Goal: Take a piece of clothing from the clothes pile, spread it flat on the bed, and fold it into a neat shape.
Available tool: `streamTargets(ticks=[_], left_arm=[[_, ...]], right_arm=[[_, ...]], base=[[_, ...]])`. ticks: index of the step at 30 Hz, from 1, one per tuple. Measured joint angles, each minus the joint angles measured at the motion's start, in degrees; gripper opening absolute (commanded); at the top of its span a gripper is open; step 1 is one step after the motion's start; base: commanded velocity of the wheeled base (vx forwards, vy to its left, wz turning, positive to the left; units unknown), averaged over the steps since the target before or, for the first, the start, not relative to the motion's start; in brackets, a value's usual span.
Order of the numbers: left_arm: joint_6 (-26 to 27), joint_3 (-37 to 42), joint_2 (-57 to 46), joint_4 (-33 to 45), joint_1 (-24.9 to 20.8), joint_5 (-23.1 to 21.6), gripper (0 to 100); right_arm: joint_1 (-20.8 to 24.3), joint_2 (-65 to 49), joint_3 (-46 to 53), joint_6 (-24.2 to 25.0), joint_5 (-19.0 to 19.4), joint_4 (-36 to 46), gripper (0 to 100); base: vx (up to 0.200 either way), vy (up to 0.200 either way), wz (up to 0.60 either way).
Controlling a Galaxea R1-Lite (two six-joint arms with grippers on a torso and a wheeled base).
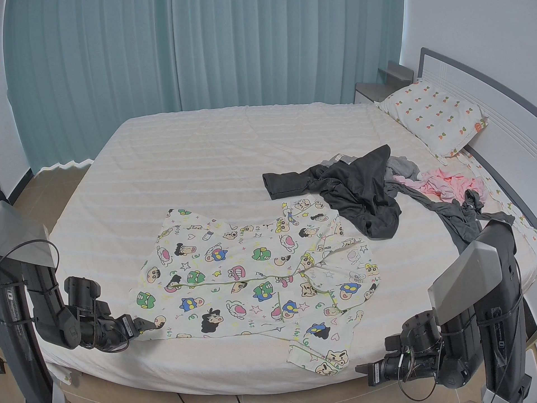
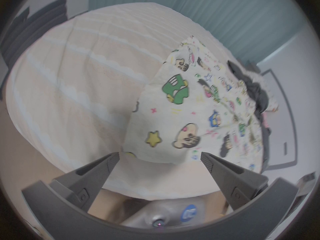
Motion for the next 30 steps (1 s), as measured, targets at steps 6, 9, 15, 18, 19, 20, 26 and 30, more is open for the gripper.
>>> streamTargets(ticks=[6,9,15,18,19,20,26,30], left_arm=[[-6.8,2.5,-5.4,-0.7,0.4,-8.9,100],[-8.1,3.9,-6.9,-2.0,0.6,-10.8,100],[-8.5,6.6,-7.7,-8.7,0.9,-11.2,100],[-8.5,7.9,-7.2,-11.8,0.9,-11.1,100],[-8.5,8.4,-6.9,-13.0,0.9,-11.1,100],[-8.5,8.6,-6.7,-13.6,0.9,-11.1,100],[-8.5,10.2,-5.1,-16.6,0.9,-10.8,100],[-8.4,10.7,-4.4,-17.0,0.9,-10.7,100]], right_arm=[[-1.9,-3.1,-1.3,2.1,-0.6,0.0,100],[-3.9,-4.9,-3.6,5.6,-0.8,0.0,100],[-9.3,-6.7,-10.0,11.0,-1.7,0.0,100],[-13.2,-7.0,-13.3,11.6,-1.9,0.0,100],[-15.1,-7.0,-15.3,11.7,-2.0,0.0,100],[-15.9,-7.0,-16.1,11.7,-2.0,0.0,100],[-21.5,-5.3,-24.4,12.0,-2.2,1.4,100],[-21.5,-3.3,-28.5,12.1,-2.3,5.7,100]], base=[[0.0,0.0,0.0],[0.0,0.0,0.0],[0.0,0.0,0.0],[0.0,0.0,0.0],[0.0,0.0,0.0],[0.0,0.0,0.0],[0.0,0.0,0.0],[0.0,0.0,0.0]])
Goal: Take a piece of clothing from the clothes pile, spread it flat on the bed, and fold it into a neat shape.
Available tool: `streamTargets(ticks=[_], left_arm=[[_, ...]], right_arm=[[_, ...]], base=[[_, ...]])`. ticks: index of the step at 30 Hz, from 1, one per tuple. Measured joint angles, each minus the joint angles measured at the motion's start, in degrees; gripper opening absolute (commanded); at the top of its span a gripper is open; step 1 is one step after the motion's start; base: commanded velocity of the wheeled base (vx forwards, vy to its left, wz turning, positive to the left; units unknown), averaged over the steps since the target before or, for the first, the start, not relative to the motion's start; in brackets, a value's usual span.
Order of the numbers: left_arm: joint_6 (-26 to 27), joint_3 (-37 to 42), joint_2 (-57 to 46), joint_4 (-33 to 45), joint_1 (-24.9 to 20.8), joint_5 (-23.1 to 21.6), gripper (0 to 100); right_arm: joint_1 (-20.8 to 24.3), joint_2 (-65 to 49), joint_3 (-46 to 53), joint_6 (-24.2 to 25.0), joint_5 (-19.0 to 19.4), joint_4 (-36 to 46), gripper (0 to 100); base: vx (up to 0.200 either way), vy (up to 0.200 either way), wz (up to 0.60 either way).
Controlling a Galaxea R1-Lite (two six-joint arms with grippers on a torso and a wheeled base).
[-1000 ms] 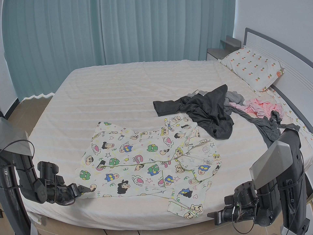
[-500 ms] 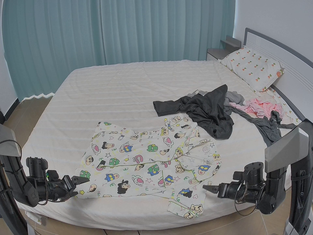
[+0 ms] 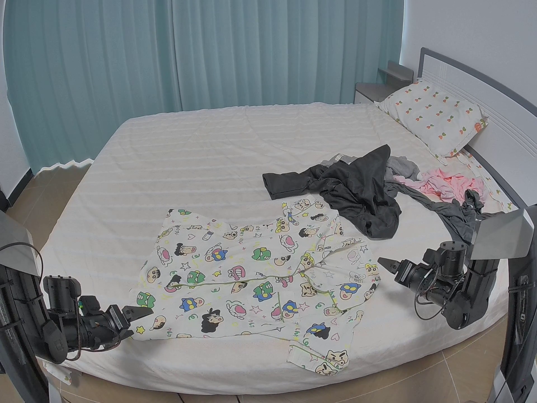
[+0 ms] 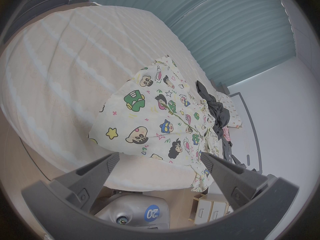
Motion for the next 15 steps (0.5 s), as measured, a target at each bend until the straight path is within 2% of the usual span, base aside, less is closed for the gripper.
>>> streamTargets(ticks=[5,15], left_arm=[[0.0,0.2,0.4,-0.1,0.0,0.1,100],[0.0,0.2,0.7,-0.2,0.0,0.1,100]], right_arm=[[2.5,1.6,-1.1,0.0,-0.1,1.3,100],[8.5,1.3,6.9,-0.3,0.1,1.3,100]], base=[[0.0,0.0,0.0],[0.0,0.0,0.0]])
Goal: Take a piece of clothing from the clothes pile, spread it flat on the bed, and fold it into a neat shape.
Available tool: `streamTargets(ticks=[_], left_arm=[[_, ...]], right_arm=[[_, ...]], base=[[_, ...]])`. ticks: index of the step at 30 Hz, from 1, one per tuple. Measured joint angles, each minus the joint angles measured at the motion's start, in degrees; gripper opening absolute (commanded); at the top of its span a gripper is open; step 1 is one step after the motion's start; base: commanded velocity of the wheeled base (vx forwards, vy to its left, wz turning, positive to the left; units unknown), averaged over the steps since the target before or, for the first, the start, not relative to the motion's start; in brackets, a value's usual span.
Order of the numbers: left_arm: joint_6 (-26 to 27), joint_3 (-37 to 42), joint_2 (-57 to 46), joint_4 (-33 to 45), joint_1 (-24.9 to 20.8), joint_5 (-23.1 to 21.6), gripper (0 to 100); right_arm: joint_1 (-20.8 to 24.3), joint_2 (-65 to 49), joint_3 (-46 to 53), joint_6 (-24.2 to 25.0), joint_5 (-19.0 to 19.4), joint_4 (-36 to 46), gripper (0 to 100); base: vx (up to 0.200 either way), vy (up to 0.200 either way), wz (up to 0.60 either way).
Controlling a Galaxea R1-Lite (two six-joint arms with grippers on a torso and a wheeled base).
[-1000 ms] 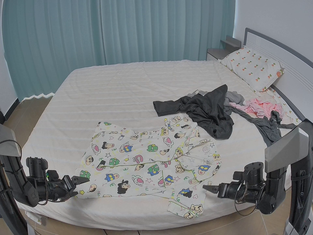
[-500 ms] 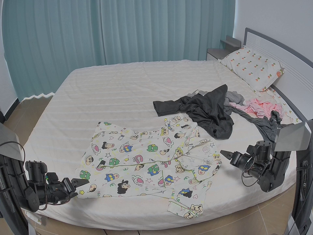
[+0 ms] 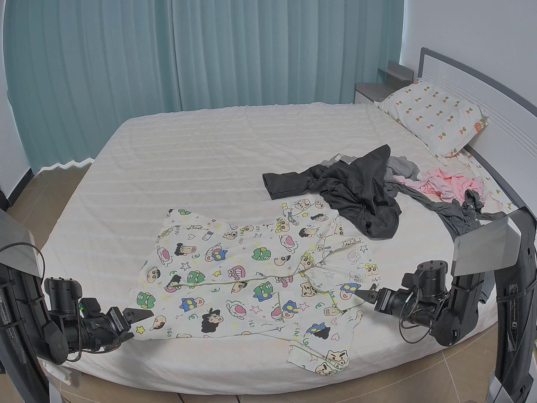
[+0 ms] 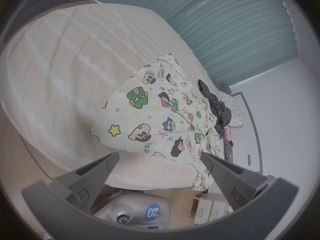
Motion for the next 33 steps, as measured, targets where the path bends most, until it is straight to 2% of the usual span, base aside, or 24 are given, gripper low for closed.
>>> streamTargets(ticks=[9,14,22,23,29,33], left_arm=[[0.1,0.0,0.2,0.0,-0.1,0.0,100],[0.1,0.0,0.2,0.0,-0.1,0.0,100],[0.1,0.0,0.5,0.0,-0.4,1.4,100],[0.1,0.0,0.5,0.0,-0.4,1.6,100],[0.1,-0.1,0.7,-0.1,-0.7,1.9,100],[0.1,-0.1,0.7,-0.1,-0.7,1.9,100]], right_arm=[[8.6,1.4,3.0,-0.2,-1.0,0.0,100],[11.5,3.3,1.7,-0.8,-4.7,0.5,100],[13.2,4.6,-1.4,-1.0,-4.8,4.1,100],[13.3,4.5,-1.7,-1.0,-4.8,5.1,0],[13.6,4.2,-2.3,-1.3,-4.9,6.5,0],[13.6,4.0,-0.6,-4.2,-4.8,6.5,0]], base=[[0.0,0.0,0.0],[0.0,0.0,0.0],[0.0,0.0,0.0],[0.0,0.0,0.0],[0.0,0.0,0.0],[0.0,0.0,0.0]])
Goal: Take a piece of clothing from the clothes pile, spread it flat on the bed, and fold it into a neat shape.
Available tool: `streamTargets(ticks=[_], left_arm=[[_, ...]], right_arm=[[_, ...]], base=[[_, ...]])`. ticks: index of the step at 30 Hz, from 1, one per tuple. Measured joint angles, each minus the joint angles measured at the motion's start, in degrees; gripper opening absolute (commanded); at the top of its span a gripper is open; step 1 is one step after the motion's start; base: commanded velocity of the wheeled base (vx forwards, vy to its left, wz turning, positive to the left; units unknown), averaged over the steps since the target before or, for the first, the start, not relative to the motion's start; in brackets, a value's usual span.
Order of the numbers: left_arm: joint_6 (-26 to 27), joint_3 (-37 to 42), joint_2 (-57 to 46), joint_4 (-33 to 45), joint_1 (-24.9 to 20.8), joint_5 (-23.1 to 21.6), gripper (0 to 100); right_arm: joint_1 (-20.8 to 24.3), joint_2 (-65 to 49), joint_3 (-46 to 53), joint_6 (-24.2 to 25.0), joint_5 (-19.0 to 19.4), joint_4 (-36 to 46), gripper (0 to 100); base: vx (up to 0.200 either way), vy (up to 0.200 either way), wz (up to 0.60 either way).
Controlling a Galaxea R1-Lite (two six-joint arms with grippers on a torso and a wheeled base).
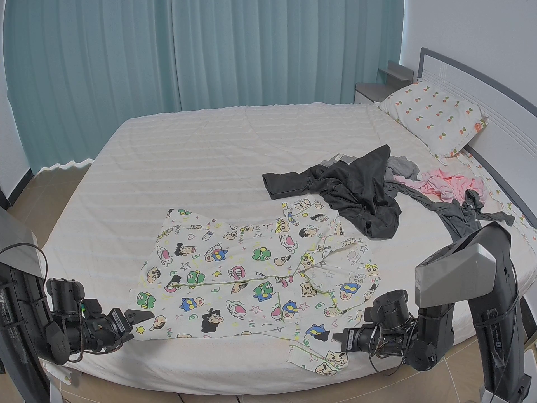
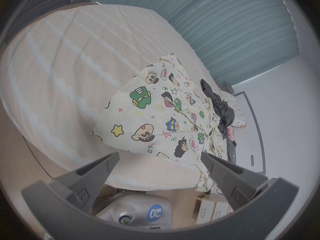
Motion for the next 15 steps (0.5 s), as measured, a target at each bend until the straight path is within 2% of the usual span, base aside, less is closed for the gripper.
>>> streamTargets(ticks=[9,15], left_arm=[[0.0,0.0,0.1,0.0,0.0,0.0,100],[0.0,0.1,0.1,0.0,0.0,0.0,100]], right_arm=[[-0.4,-0.4,4.3,-1.7,0.5,-3.3,0],[-1.3,-0.3,8.4,-3.0,2.8,-8.3,0]], base=[[0.0,0.0,0.0],[0.0,0.0,0.0]])
